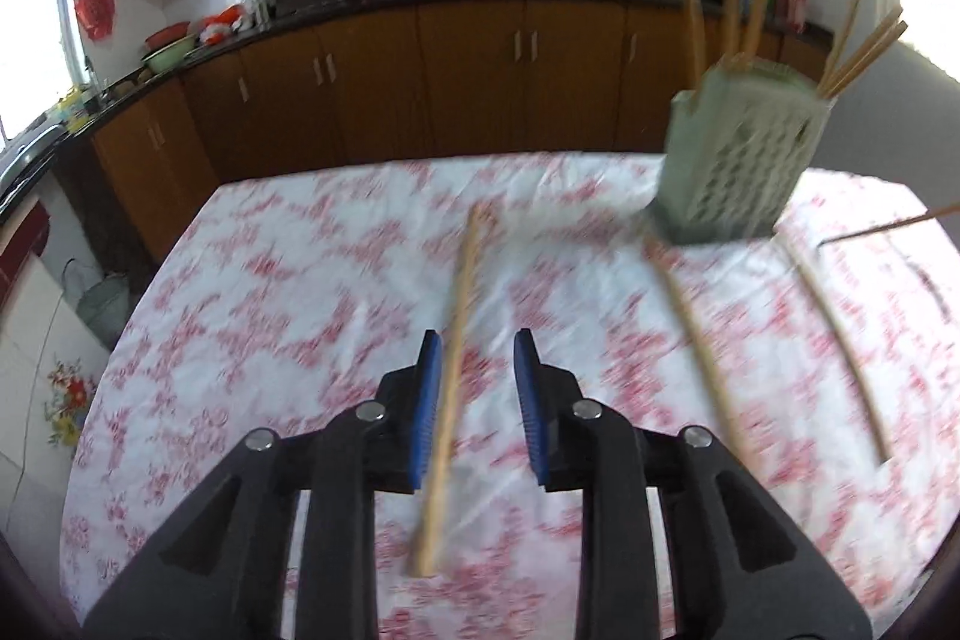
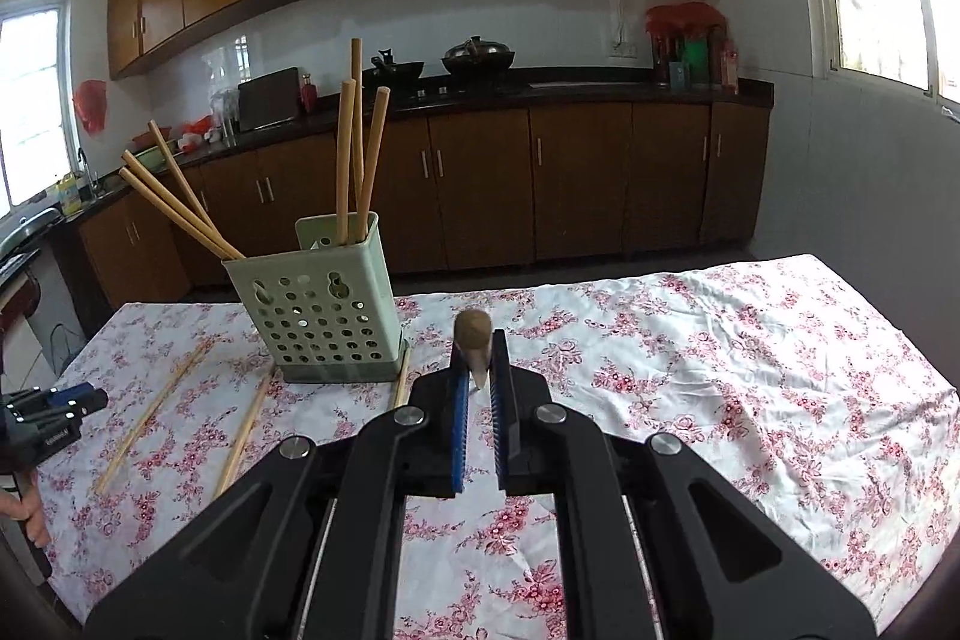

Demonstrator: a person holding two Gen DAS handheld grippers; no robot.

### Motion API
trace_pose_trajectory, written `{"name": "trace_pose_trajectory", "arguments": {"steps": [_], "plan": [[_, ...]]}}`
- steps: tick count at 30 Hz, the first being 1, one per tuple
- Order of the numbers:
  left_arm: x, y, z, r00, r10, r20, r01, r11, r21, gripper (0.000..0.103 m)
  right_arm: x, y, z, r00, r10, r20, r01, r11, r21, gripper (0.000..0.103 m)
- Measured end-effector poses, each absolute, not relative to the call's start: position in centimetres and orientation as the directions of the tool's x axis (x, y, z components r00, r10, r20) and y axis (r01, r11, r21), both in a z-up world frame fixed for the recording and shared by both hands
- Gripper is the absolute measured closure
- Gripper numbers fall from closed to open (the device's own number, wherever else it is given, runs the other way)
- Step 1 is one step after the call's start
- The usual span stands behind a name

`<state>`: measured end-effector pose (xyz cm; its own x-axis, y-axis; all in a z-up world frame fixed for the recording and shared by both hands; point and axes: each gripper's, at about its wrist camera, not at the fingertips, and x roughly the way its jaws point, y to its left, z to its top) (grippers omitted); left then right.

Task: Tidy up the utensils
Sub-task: 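Lift the left gripper's chopstick into the green holder while the right gripper inserts its chopstick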

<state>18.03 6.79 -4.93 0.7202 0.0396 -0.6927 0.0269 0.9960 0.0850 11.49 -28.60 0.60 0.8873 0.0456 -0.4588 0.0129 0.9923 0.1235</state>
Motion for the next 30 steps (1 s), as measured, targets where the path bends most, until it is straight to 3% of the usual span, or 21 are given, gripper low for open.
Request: {"name": "trace_pose_trajectory", "arguments": {"steps": [11, 13, 14, 15, 21, 30], "plan": [[17.9, 9.9, -9.8, 0.641, -0.023, -0.767, 0.067, 0.997, 0.026, 0.077, 11.8, -28.5, 0.4, 0.878, 0.042, -0.477, 0.019, 0.992, 0.122, 0.095], [18.1, 9.5, -10.3, 0.623, -0.016, -0.782, 0.067, 0.997, 0.033, 0.082, 11.8, -28.6, 0.3, 0.876, 0.042, -0.48, 0.021, 0.992, 0.124, 0.095], [18.0, 9.3, -10.3, 0.627, -0.013, -0.779, 0.067, 0.997, 0.037, 0.091, 11.8, -28.6, 0.3, 0.876, 0.042, -0.48, 0.021, 0.992, 0.125, 0.095], [18.1, 9.3, -10.4, 0.622, -0.024, -0.782, 0.07, 0.997, 0.026, 0.094, 11.8, -28.6, 0.3, 0.876, 0.042, -0.48, 0.02, 0.992, 0.124, 0.095], [18.2, 8.3, -10.3, 0.619, 0.006, -0.785, 0.076, 0.995, 0.068, 0.095, 11.6, -28.6, 0.6, 0.882, 0.045, -0.469, 0.018, 0.991, 0.129, 0.095], [16.1, 5.5, -1.8, 0.772, -0.06, -0.633, 0.13, 0.989, 0.064, 0.095, 11.1, -28.5, 2.5, 0.912, 0.05, -0.407, 0.006, 0.991, 0.135, 0.095]]}}
